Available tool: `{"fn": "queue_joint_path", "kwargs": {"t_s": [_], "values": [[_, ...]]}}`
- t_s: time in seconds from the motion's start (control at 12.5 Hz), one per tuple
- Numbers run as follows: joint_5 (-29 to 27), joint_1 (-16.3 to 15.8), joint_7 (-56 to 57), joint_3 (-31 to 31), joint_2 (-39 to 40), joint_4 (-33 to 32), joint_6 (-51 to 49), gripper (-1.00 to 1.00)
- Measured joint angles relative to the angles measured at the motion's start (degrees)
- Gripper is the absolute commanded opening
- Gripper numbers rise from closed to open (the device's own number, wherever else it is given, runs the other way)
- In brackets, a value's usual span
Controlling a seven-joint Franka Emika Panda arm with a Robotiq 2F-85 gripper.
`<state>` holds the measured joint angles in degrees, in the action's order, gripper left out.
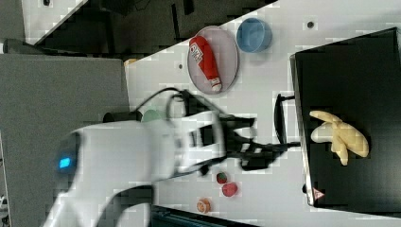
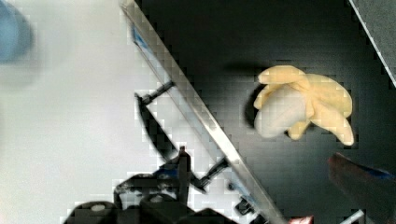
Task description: Pick banana from table and place on oven.
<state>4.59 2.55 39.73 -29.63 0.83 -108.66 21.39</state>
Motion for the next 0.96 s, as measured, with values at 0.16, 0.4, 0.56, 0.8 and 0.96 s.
{"fn": "queue_joint_path", "kwargs": {"t_s": [0.16, 0.4, 0.56, 0.8, 0.96], "values": [[0.00, -0.17, -9.20, 5.92, -5.63, 0.06, -7.33, 1.00], [-1.20, -3.39, -24.16, 14.79, -8.71, 2.41, -9.54, 1.00], [-0.83, -5.78, -33.25, 20.88, -9.96, 1.73, -9.29, 1.00], [-2.65, -6.61, -39.04, 27.50, -10.50, 0.56, -12.26, 1.00], [-1.88, -7.92, -39.45, 28.21, -10.79, 0.73, -13.97, 1.00]]}}
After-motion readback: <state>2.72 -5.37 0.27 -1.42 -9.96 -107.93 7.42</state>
